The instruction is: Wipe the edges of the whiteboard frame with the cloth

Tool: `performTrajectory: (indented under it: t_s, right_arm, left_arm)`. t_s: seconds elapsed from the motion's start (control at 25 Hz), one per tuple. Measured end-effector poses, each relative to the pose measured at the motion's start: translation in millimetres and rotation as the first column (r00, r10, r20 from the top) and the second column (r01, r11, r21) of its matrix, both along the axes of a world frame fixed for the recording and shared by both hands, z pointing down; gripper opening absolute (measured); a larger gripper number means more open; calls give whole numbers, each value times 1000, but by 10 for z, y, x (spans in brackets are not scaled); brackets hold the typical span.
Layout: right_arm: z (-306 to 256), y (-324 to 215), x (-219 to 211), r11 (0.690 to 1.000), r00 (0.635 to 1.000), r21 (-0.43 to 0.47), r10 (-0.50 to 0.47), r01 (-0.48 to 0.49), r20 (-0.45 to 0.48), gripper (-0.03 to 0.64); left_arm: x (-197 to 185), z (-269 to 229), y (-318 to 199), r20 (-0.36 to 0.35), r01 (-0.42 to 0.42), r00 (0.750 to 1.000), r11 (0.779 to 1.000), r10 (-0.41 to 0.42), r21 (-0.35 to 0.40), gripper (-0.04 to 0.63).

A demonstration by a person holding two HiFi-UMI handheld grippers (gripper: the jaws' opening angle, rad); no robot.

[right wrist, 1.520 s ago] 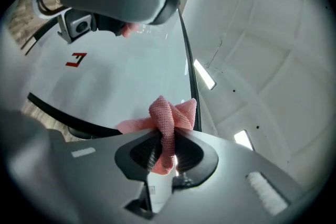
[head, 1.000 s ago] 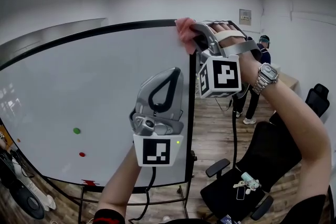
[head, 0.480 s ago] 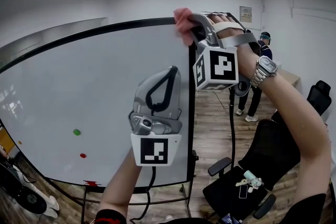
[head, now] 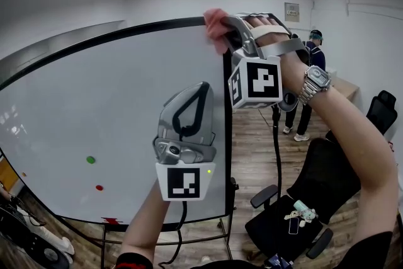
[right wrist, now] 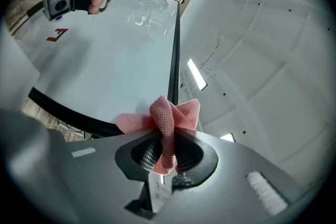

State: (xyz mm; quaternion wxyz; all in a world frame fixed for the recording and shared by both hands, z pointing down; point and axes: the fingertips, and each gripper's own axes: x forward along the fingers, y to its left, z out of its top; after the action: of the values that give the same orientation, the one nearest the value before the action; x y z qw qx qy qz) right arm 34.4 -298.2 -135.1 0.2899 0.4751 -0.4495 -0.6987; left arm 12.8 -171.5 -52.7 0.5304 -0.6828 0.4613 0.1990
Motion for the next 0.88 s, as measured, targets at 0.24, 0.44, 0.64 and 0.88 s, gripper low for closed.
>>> performTrajectory:
  t_s: [0.24, 0.44, 0.64, 0.88]
  right_arm:
    - [98, -15, 26, 1000, 1000, -2, 11, -11, -17, 49]
    - [152, -21, 20, 1000, 1000, -11, 15, -15, -16, 49]
    - [230, -18, 23, 1000, 1000, -19, 13, -13, -17, 49]
    - [286, -20, 29, 1000, 1000, -27, 11, -11, -10, 48]
  left_arm:
    - [-17, 16, 39, -3, -5, 1000, 1000, 5, 14, -3]
    - [-40, 107, 3, -7, 3, 1000, 1000, -3, -7, -3]
    - [-35, 196, -40, -1, 10, 1000, 999, -10, -30, -3]
    - [-13, 227, -26, 5, 12, 1000, 999, -12, -31, -3]
